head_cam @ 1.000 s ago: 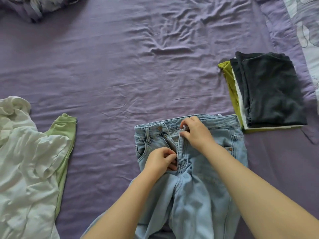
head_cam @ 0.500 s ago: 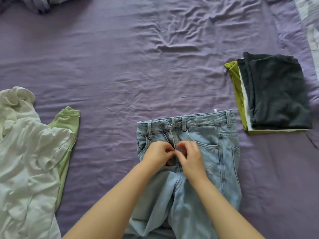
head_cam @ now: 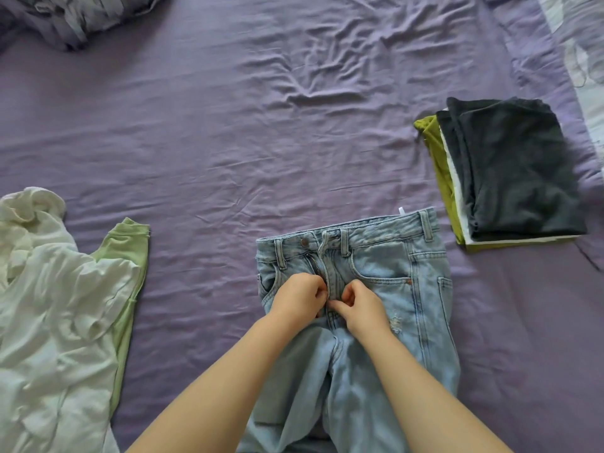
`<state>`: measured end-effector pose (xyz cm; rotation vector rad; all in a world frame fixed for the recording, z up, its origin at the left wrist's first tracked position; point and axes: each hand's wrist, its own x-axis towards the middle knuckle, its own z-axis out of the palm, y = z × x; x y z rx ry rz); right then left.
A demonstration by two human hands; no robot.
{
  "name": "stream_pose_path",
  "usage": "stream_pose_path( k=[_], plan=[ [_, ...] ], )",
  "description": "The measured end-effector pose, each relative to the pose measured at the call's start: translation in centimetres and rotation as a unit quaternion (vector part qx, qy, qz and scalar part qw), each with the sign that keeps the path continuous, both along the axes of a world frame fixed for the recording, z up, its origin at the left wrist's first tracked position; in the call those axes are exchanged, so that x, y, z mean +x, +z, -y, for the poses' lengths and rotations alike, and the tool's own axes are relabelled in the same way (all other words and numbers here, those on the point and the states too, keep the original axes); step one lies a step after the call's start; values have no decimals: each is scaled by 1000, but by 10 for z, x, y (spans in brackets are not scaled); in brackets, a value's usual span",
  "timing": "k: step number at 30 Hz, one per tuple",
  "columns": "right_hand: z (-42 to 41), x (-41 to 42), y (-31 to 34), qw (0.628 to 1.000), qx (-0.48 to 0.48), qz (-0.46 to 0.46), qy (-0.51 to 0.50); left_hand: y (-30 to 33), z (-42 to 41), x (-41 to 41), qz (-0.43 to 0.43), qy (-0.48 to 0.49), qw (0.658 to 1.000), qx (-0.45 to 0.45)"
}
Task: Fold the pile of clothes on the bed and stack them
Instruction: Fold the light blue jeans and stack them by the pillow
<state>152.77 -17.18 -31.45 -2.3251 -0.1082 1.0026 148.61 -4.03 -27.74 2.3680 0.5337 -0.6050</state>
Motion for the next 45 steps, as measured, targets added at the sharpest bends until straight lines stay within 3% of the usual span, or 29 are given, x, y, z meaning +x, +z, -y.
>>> stream_pose_path(
  k=[11, 19, 23, 26, 31, 35, 42, 45],
  plan=[
    [-1, 6, 2, 999, -27, -11, 46, -6, 2, -1, 36, -17, 995, 93],
    [2, 7, -1, 999, -12, -29, 35, -7, -4, 3, 45, -71, 993, 83],
    [4, 10, -1, 995, 59, -85, -12, -4, -6, 11, 17, -68, 996, 48],
    [3, 12, 1, 994, 56, -93, -24, -6, -7, 10, 20, -42, 998, 31],
    [-4, 12, 4, 998, -38, -53, 25, -11, 2, -4, 54, 7, 998, 25],
    [-8, 10, 10, 992, -106, -6, 65, 8, -17, 19, 190, 151, 970, 20],
    [-10, 11, 18, 992, -104, -12, 64, 9, -36, 27, 94, 128, 977, 143],
    [-8, 14, 19, 993, -89, -22, 70, 7, -43, 35, 87, 118, 978, 150]
  ],
)
